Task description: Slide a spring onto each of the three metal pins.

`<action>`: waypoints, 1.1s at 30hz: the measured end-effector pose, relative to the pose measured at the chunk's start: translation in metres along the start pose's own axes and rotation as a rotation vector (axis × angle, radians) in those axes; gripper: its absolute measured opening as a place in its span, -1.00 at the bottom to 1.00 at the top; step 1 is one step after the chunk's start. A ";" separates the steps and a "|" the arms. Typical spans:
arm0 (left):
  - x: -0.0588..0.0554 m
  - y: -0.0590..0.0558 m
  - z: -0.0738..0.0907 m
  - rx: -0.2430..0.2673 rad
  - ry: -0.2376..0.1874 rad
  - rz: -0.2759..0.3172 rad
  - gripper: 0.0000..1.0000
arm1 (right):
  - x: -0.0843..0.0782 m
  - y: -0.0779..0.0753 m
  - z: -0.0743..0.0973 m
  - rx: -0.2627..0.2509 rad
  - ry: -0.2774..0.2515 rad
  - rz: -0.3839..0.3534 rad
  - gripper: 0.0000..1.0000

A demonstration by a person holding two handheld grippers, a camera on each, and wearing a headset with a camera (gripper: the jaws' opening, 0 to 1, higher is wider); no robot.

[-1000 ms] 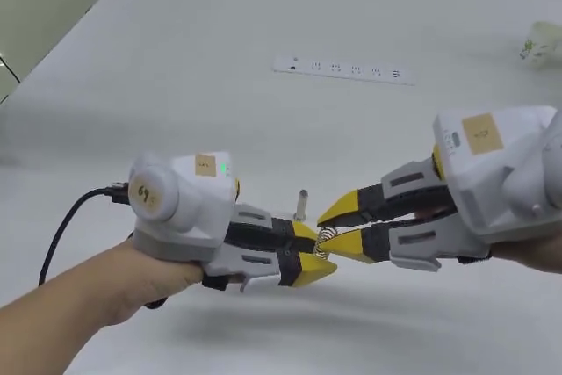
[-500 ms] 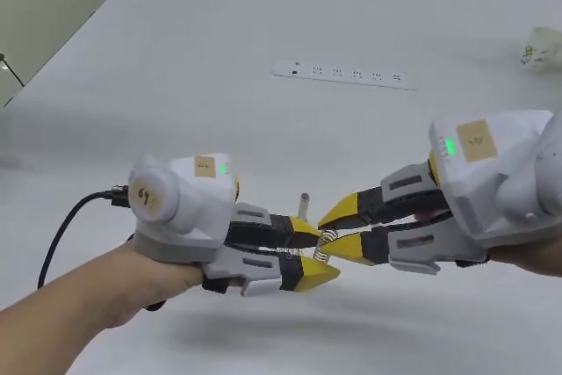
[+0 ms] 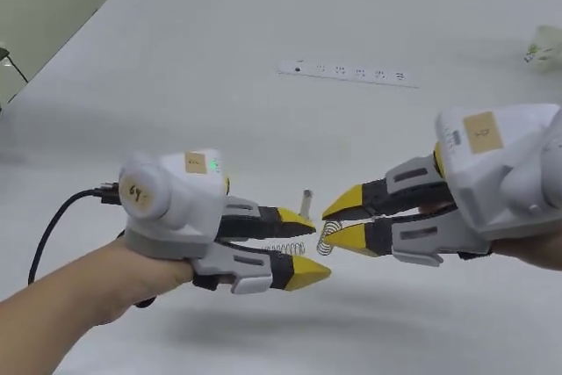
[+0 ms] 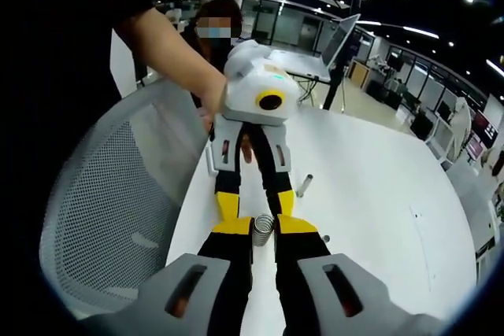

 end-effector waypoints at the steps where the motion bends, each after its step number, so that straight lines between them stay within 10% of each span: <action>1: 0.000 0.001 0.001 0.005 -0.002 0.004 -0.46 | 0.000 0.000 0.000 -0.002 -0.001 -0.002 -0.86; 33: -0.011 0.027 0.078 0.194 -0.077 0.131 0.15 | -0.001 -0.008 0.002 -0.051 -0.004 -0.015 -0.86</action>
Point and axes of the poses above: the centre of the closed fingertips' face, and the gripper's own axes: z roughly backward along the fingers, y roughly to its left, x roughly out of its top, the point moved 4 cm from there along z, roughly backward along the fingers, and after that the axes turned 10 degrees about z, right-handed, at the moved point
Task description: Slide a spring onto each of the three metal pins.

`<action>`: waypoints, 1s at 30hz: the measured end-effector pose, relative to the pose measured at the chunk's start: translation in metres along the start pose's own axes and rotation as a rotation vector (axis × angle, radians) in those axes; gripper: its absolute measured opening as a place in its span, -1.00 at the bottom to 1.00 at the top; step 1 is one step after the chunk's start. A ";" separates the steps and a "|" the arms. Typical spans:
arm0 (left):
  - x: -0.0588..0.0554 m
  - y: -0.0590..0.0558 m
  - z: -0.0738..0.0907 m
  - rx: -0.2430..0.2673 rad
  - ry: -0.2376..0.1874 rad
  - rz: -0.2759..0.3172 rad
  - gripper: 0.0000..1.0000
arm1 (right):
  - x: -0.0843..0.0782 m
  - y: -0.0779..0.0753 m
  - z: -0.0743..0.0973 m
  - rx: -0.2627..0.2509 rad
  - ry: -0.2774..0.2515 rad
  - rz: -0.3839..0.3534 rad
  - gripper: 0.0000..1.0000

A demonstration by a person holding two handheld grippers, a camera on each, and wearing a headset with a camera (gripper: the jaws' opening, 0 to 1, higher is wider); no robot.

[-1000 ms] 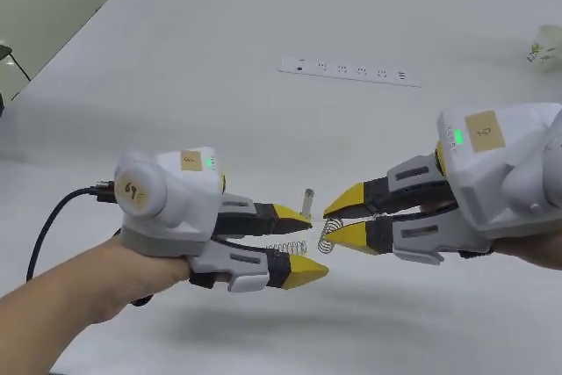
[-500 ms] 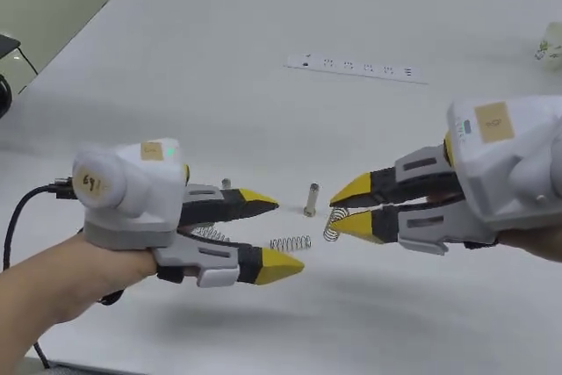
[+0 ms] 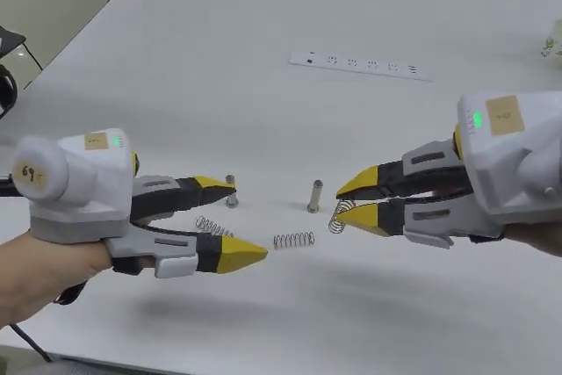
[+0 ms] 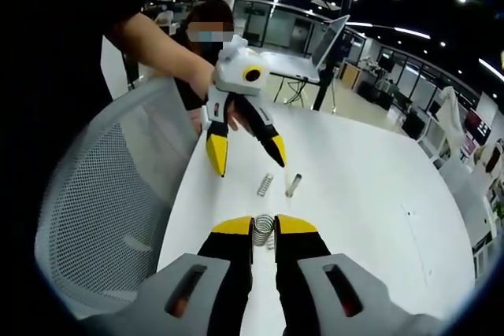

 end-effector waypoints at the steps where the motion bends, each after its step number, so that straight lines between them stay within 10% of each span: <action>1: 0.000 0.003 0.003 0.015 -0.002 0.002 0.19 | -0.001 -0.001 0.000 -0.006 0.004 0.006 -0.86; 17: -0.012 0.031 0.018 0.140 0.011 -0.049 0.96 | -0.010 -0.005 0.007 -0.035 0.015 -0.030 -0.86; 30: -0.010 0.037 0.020 0.167 0.000 -0.043 0.96 | -0.028 -0.009 0.009 -0.055 0.055 -0.046 -0.86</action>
Point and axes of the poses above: the centre of the closed fingertips' face, and the gripper's own axes: z roughly backward along the fingers, y roughly to its left, x roughly out of its top, the point moved 4 cm from there along z, roughly backward along the fingers, and after that the axes turned 10 degrees about z, right-handed, at the moved point
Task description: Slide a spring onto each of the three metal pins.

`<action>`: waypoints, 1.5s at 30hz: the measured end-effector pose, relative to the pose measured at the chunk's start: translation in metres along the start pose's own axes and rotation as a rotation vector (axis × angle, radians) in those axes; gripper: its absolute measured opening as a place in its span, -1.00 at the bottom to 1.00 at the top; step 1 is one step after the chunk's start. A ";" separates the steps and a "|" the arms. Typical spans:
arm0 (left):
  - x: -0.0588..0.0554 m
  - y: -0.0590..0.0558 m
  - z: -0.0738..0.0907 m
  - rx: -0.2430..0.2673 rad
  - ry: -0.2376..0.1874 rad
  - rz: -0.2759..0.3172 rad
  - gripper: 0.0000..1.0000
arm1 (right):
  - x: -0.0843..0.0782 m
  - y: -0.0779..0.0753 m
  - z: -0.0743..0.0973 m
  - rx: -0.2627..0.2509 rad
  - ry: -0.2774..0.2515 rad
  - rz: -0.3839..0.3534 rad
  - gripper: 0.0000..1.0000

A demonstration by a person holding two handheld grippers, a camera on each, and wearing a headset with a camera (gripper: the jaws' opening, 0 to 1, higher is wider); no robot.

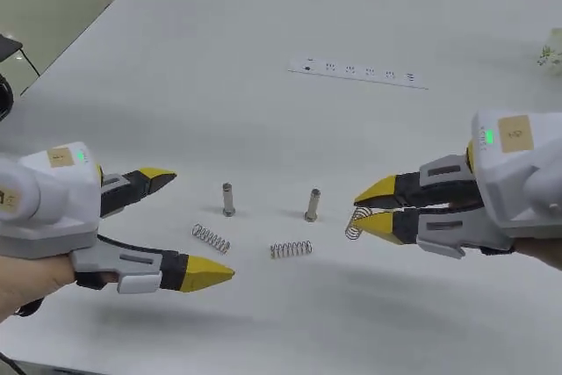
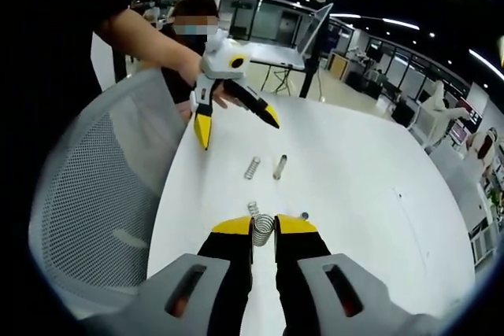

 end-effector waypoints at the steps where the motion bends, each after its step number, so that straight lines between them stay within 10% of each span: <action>1: 0.000 0.000 0.000 0.000 -0.001 0.001 0.96 | -0.002 0.000 0.000 -0.001 0.003 -0.004 -0.86; 26: 0.001 0.005 0.006 0.021 -0.015 0.006 0.96 | -0.059 -0.059 0.026 -0.205 0.110 -0.140 -0.86; 45: -0.001 0.008 0.010 0.047 -0.025 0.029 0.96 | -0.074 -0.071 0.015 -0.211 0.116 -0.212 -0.86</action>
Point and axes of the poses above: the centre of the closed fingertips' face, and the gripper's own axes: z roughly backward along the fingers, y roughly to its left, x roughly out of its top, the point moved 4 cm from there along z, roughly backward along the fingers, and after that the axes turned 10 degrees about z, right-handed, at the moved point
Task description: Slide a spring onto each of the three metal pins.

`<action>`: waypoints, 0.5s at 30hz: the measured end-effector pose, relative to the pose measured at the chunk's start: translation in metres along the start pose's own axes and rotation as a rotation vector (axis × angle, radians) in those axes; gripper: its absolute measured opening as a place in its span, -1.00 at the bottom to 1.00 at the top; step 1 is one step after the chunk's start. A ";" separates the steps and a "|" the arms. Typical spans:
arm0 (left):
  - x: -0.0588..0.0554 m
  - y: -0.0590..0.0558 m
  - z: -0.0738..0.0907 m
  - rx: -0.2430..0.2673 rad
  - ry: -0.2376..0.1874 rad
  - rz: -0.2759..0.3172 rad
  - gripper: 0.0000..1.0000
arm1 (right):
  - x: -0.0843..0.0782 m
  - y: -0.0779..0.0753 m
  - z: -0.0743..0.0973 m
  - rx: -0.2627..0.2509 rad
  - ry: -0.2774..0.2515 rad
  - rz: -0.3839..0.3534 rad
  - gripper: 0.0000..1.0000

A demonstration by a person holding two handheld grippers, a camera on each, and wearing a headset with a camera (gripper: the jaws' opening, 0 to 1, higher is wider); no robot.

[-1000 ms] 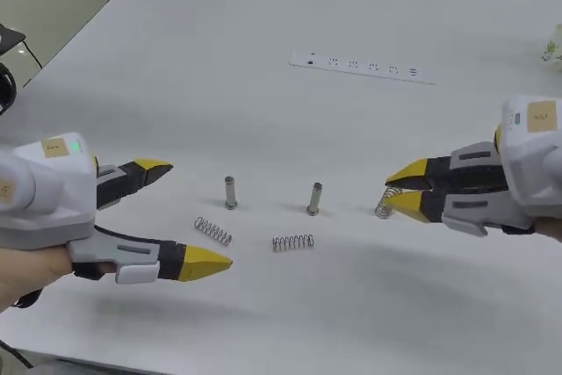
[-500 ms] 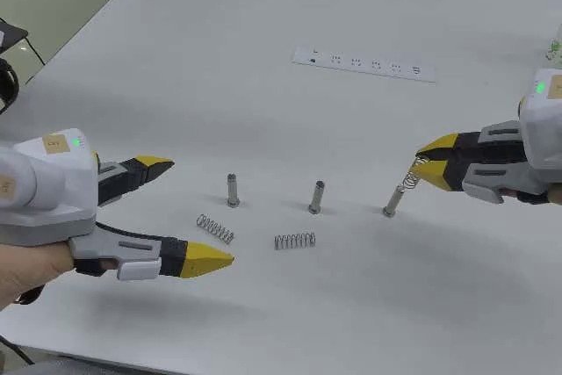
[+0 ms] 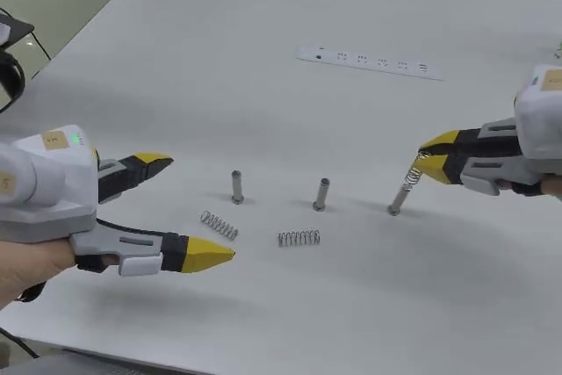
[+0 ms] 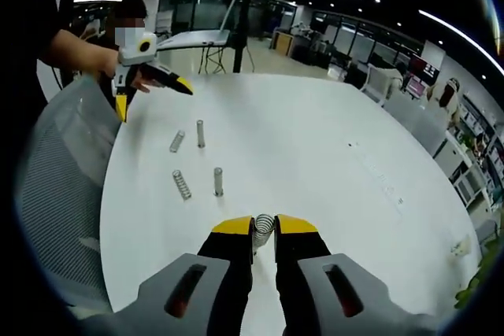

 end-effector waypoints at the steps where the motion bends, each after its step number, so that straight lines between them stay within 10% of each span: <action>1: 0.000 0.000 0.000 0.001 -0.002 0.003 0.96 | -0.001 0.000 -0.001 0.000 0.003 -0.003 -0.86; 15: 0.006 0.004 0.003 0.019 -0.029 0.017 0.96 | -0.008 0.003 -0.007 0.009 0.017 -0.028 -0.86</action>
Point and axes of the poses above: the centre of the closed fingertips' face, and the gripper's own axes: z roughly backward along the fingers, y roughly to its left, x roughly out of its top, the point moved 4 cm from there along z, roughly backward along the fingers, and after that the axes turned 10 degrees about z, right-handed, at the moved point
